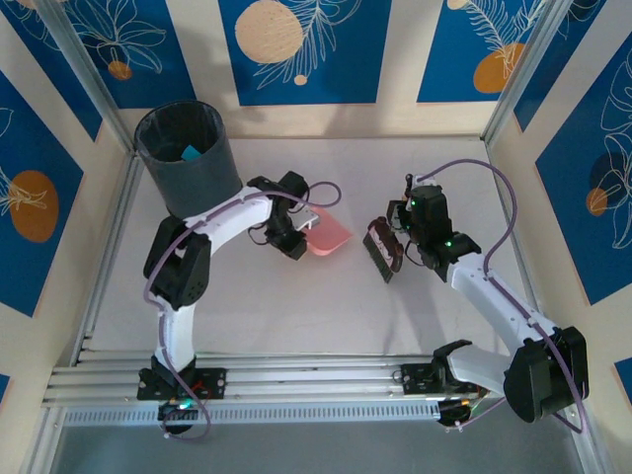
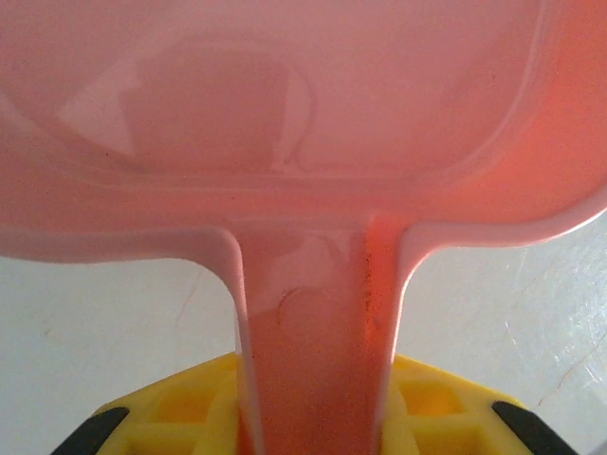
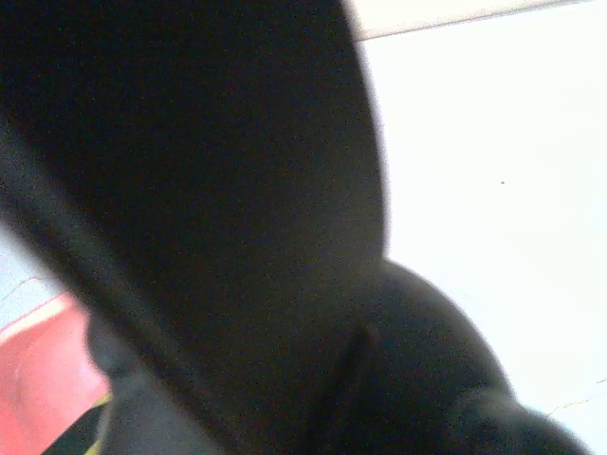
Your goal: Sweep away the paper scraps from the table
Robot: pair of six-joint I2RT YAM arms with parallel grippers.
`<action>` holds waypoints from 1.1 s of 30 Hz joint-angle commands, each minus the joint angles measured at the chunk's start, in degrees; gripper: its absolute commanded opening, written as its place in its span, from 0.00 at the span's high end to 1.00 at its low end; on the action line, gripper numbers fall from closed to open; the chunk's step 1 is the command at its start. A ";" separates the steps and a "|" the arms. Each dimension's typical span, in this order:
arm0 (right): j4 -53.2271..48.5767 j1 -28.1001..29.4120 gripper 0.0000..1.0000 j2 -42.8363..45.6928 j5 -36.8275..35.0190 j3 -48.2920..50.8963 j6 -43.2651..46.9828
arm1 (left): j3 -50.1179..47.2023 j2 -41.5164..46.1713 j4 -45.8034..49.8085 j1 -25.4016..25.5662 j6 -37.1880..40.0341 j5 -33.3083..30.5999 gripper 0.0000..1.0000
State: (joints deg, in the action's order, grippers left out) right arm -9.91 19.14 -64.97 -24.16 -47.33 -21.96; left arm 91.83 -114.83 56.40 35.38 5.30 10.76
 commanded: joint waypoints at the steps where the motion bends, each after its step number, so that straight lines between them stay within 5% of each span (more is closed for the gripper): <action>1: 0.81 -0.45 1.00 1.78 -1.15 0.25 0.84 | 1.82 -1.89 0.46 0.89 2.16 2.11 1.00; 18: 0.95 -1.03 1.00 1.70 -0.40 0.18 0.75 | 2.41 -7.33 -0.16 2.07 2.73 1.27 1.00; 33: 1.16 -1.56 1.00 1.77 0.04 0.91 0.19 | 1.79 -6.82 -0.35 2.16 2.20 -0.02 0.77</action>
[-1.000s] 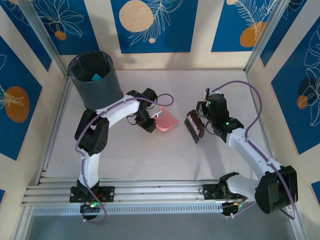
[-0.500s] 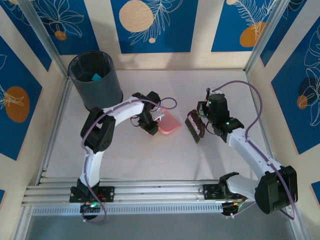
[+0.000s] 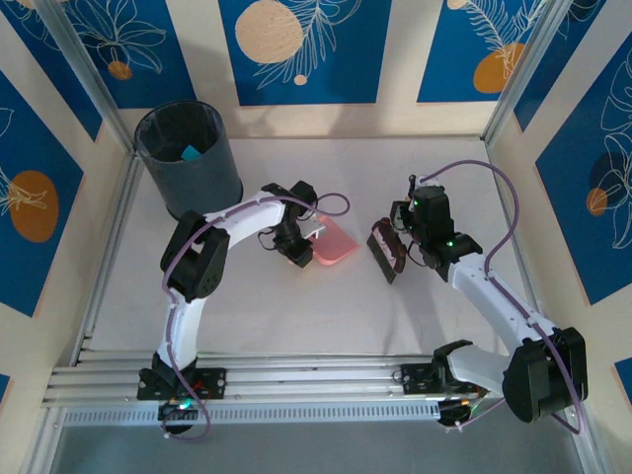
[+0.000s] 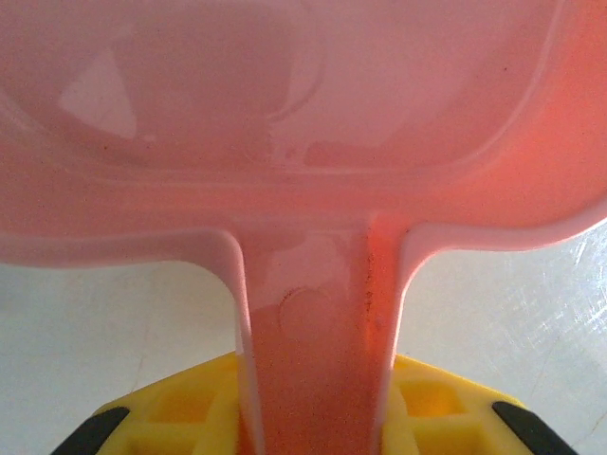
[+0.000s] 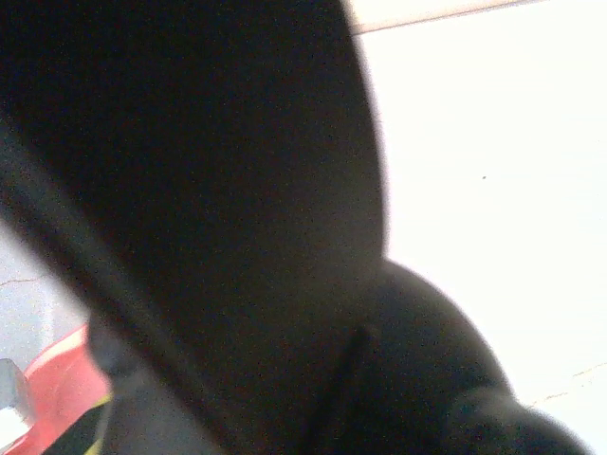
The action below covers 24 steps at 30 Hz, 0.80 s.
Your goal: Sweep away the paper scraps from the table
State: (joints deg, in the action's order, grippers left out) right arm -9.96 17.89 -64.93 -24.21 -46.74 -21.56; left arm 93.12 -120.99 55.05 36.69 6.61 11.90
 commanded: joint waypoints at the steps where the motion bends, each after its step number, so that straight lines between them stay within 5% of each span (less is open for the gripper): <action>1: 1.11 -0.47 1.00 1.73 0.16 0.33 -0.15 | 0.41 -0.65 0.92 0.93 0.85 -1.13 0.75; 24: 3.51 -0.71 1.00 1.57 1.28 0.63 0.49 | -4.97 8.86 -1.90 0.76 0.88 -2.86 0.35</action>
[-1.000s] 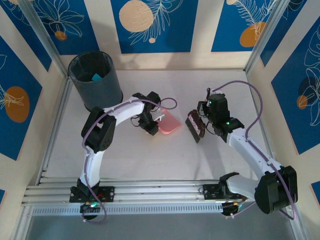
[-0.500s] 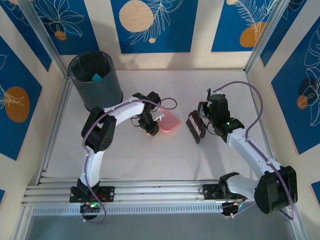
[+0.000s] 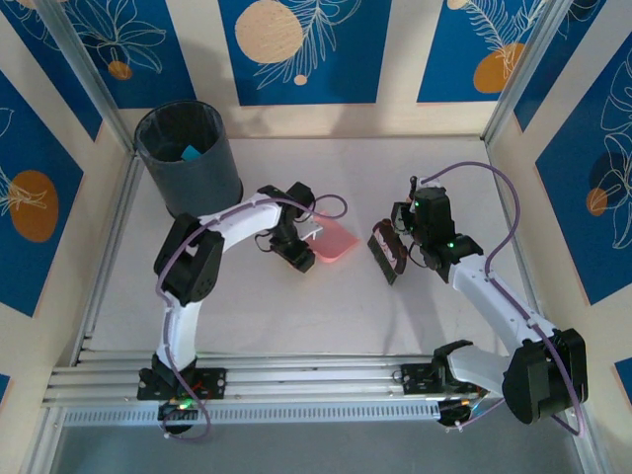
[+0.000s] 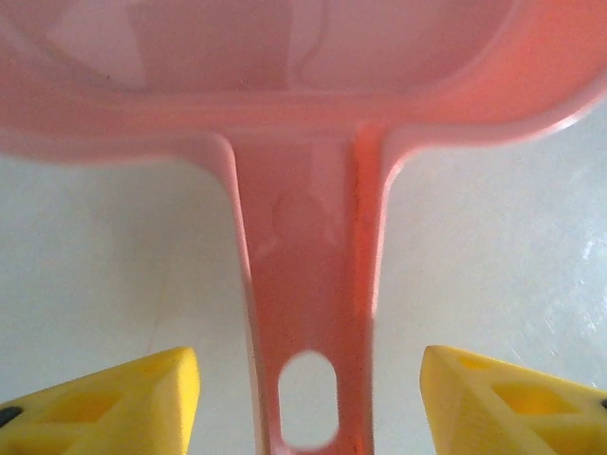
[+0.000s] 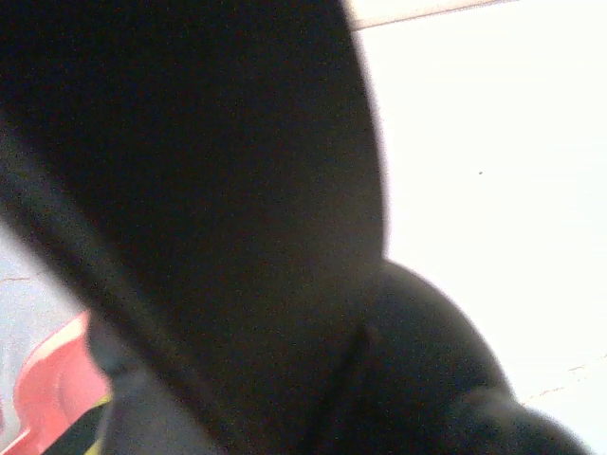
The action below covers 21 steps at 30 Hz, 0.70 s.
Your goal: Sweep away the paper scraps from the table
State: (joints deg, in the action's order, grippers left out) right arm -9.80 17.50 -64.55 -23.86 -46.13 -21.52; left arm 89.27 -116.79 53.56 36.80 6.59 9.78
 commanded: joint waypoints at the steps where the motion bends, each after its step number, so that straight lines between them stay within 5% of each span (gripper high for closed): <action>1: 4.25 -0.29 1.00 1.14 1.08 0.17 0.95 | -1.76 5.79 -0.87 0.61 0.59 -1.21 0.34; 21: 38.09 10.41 1.00 -7.91 -3.33 3.94 29.40 | -17.72 31.46 -12.91 -9.24 -12.06 3.98 0.31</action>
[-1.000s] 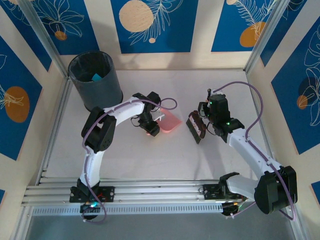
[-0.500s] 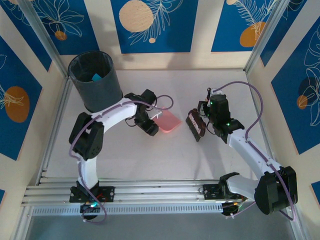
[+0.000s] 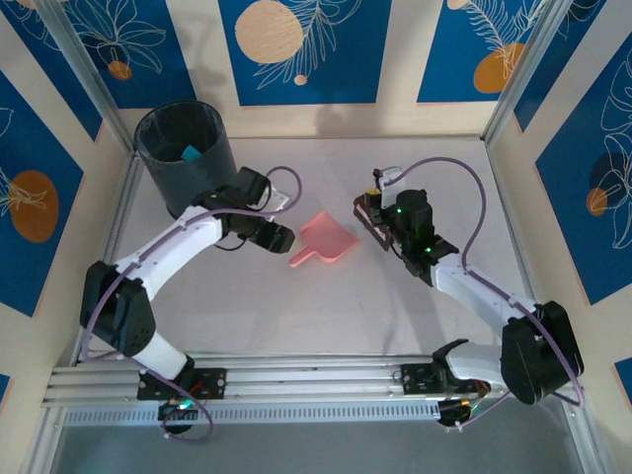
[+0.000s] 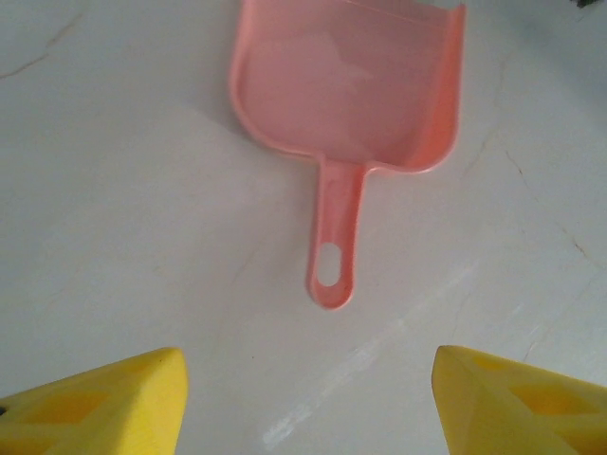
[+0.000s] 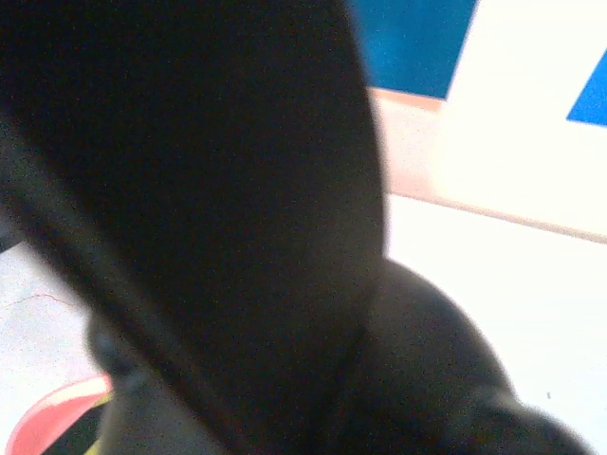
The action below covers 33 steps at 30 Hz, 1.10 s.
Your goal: Sweep away the paper scraps from the table
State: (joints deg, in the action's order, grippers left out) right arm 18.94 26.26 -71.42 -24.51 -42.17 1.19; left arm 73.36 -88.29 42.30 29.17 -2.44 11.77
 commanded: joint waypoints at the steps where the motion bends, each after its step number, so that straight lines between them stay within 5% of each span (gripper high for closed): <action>1: 10.63 2.49 1.00 -1.83 -2.96 0.06 8.17 | -2.28 4.15 -1.45 -2.36 -3.14 2.61 0.31; 16: 27.47 13.35 1.00 -15.76 -11.78 -0.52 23.51 | -3.73 16.95 7.61 -8.77 -2.86 2.67 0.30; 33: 34.02 20.89 1.00 -22.09 -16.08 2.53 26.57 | -9.75 22.46 0.43 -11.11 -1.69 0.50 0.29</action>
State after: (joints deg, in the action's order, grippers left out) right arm 47.57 46.17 -93.32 -37.98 -40.14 26.65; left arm 64.49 -67.00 43.97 19.11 -5.02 11.77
